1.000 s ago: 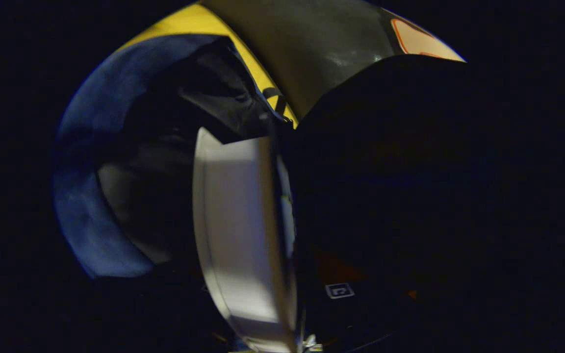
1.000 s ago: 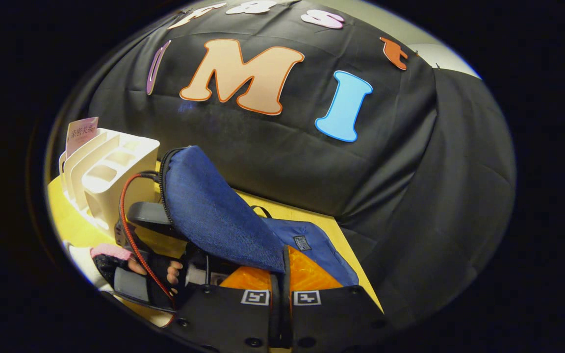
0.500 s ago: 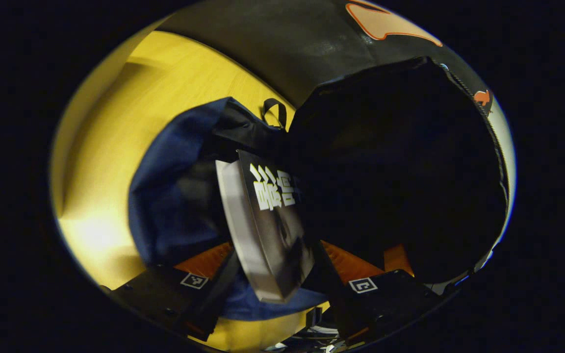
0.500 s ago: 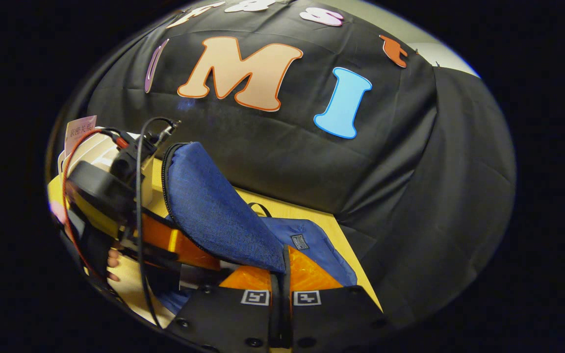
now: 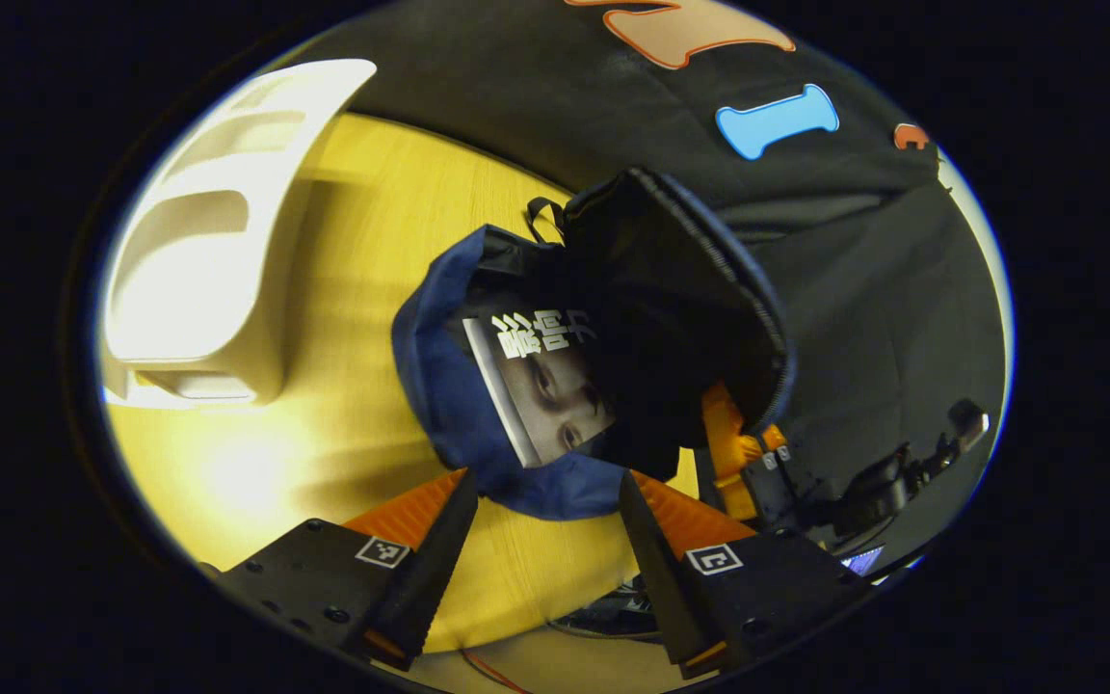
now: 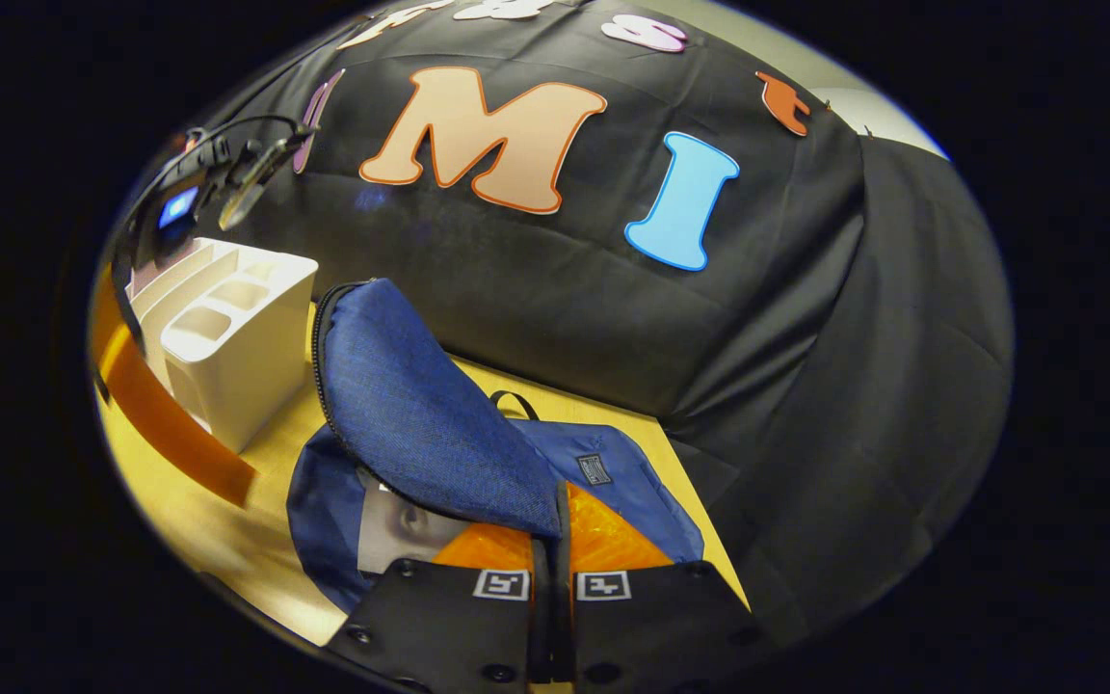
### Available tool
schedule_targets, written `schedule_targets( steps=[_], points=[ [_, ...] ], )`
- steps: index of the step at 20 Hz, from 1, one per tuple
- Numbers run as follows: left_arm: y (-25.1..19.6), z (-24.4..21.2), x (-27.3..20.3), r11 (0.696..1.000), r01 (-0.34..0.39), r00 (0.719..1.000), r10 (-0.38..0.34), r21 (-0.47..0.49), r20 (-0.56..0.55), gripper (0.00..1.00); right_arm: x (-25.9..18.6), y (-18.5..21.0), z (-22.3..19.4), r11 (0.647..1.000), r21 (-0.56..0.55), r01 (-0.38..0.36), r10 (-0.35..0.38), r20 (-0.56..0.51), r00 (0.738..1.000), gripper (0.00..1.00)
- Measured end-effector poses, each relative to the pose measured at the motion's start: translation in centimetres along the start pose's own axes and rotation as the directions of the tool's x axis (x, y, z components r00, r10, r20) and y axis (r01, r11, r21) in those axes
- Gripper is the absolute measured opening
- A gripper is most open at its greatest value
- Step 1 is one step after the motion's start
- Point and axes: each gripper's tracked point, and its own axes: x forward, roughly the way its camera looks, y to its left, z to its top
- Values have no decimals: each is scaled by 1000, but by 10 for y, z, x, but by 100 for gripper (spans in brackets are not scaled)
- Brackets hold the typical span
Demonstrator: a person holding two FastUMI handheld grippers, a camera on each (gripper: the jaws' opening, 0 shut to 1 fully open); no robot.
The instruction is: Open the schoolbag, grab two books from the bookshelf and put them into the schoolbag.
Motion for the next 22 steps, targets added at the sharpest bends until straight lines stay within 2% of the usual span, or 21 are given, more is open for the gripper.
schedule_targets(
  steps=[2, 5, 10, 12, 15, 19, 22],
  points=[
    [4, -2, -31, 1000, -13, 1000, 13, -6, -13, 87, 1, 2, -2, 1000, 6, 5, -5, -3, 1000, 4],
    [27, 7, -85, 996, -87, 996, 87, 18, 17, 87, 4, 6, -2, 1000, -16, 12, -12, -2, 1000, 4],
    [71, 7, -178, 975, -220, 976, 220, -20, -12, 87, 5, 12, -6, 998, -60, 16, -16, -7, 1000, 4],
    [87, 9, -201, 963, -259, 966, 257, -71, -36, 87, 5, 14, -4, 997, -70, 22, -23, -8, 1000, 4],
    [114, 23, -250, 934, -310, 951, 307, -179, -43, 86, 5, 14, -7, 996, -80, 36, -37, -11, 999, 4],
    [169, 52, -308, 872, -447, 891, 454, -199, -13, 86, 7, 18, -8, 995, -89, 53, -55, -21, 998, 4],
    [196, 69, -333, 838, -502, 859, 511, -214, -12, 85, 8, 21, -8, 993, -100, 65, -68, -29, 997, 4]
  ],
)
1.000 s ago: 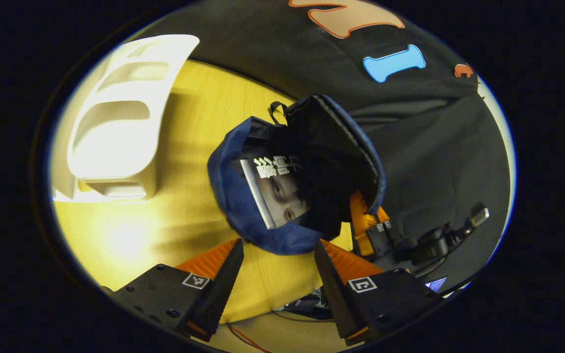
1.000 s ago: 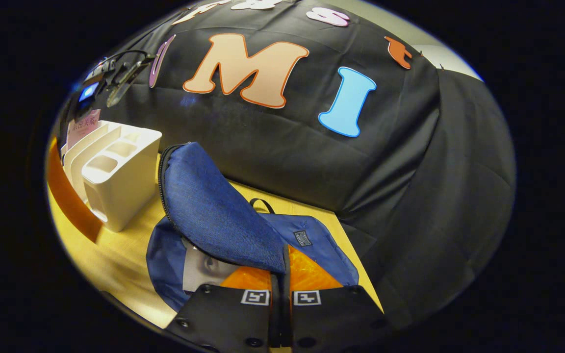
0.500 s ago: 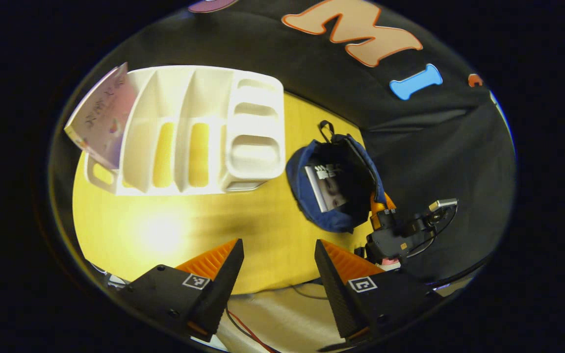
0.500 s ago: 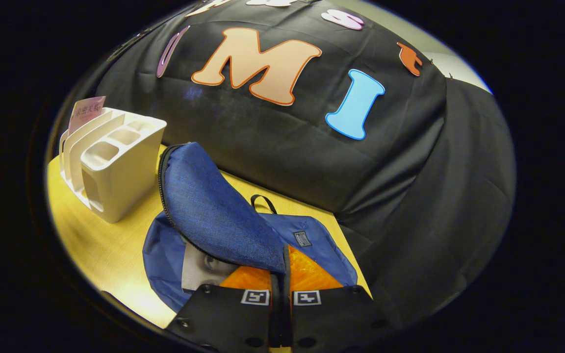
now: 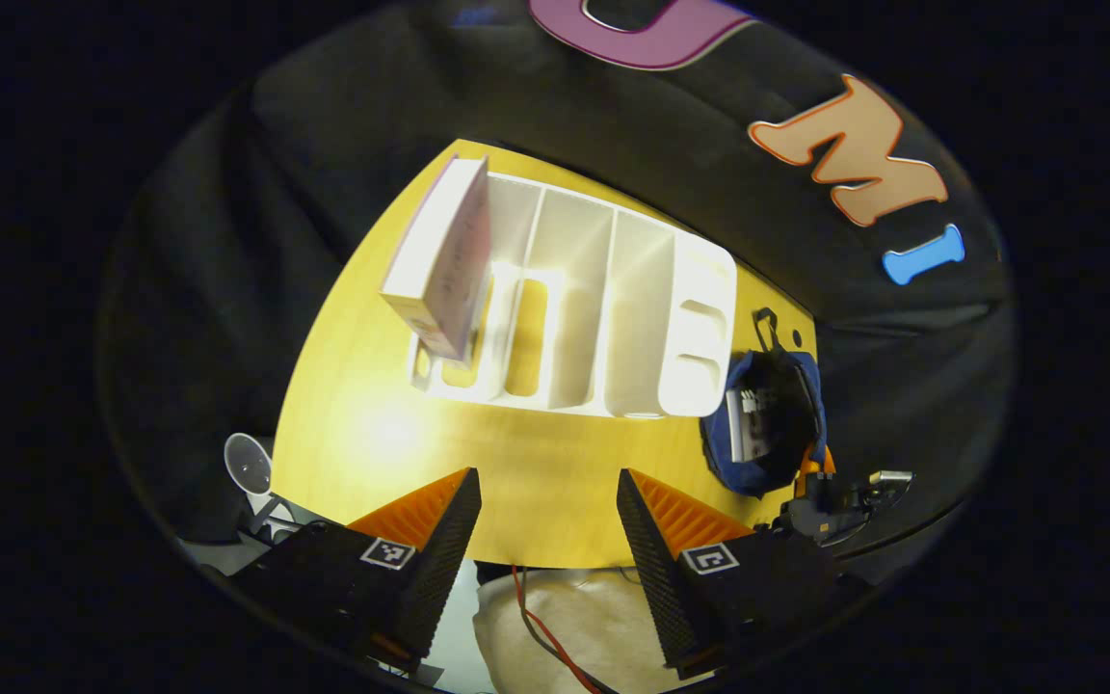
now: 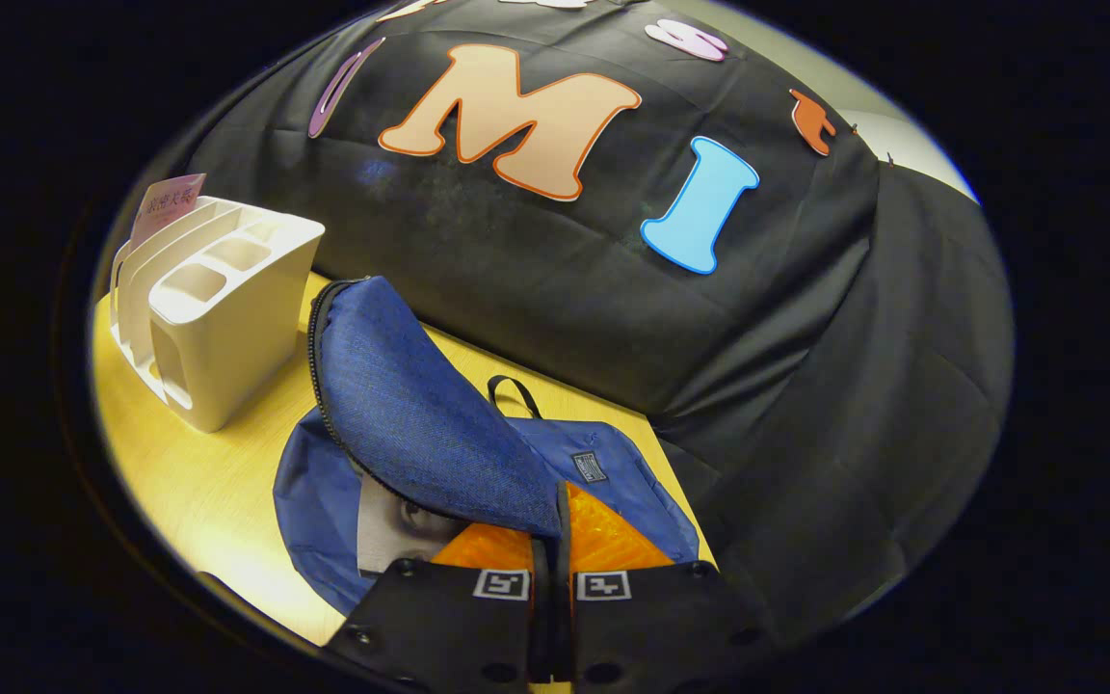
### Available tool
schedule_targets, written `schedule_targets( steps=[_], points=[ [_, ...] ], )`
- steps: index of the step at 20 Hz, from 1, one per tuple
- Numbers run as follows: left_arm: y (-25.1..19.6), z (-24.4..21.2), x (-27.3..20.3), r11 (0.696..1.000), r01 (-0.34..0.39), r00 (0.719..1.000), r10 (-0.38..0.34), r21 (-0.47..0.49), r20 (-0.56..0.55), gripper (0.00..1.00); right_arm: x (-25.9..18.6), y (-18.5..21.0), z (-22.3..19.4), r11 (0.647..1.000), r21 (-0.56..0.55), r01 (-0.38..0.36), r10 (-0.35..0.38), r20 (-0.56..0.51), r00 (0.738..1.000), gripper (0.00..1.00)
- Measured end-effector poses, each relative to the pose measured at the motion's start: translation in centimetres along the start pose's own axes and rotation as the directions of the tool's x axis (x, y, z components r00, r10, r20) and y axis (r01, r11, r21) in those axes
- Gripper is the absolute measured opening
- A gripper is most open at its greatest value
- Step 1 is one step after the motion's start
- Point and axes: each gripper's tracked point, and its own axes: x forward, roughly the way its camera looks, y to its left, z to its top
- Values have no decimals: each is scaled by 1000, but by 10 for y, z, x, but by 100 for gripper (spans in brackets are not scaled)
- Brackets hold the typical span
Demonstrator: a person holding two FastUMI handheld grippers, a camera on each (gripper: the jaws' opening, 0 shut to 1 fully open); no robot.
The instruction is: Open the schoolbag, grab two books from the bookshelf and put them into the schoolbag.
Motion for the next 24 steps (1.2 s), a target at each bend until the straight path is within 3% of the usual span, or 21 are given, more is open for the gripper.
schedule_targets(
  steps=[5, 9, 18, 20, 24],
  points=[
    [53, 42, 6, 993, -100, 995, 99, 68, 22, 83, 1, 2, 0, 1000, -6, 24, -24, -17, 1000, 4],
    [88, 75, 29, 969, -192, 981, 186, 153, 50, 80, 3, 4, 0, 999, -2, 49, -49, -31, 998, 4],
    [87, 118, 88, 953, -180, 983, 181, 245, 17, 63, 1, 7, -1, 997, -10, 82, -82, -53, 995, 4],
    [83, 123, 98, 951, -172, 984, 176, 256, 5, 51, 0, 6, -1, 997, -10, 83, -83, -56, 995, 4],
    [69, 128, 114, 952, -149, 987, 159, 267, -17, 41, -1, 8, -2, 997, -13, 77, -78, -54, 996, 2]
  ],
)
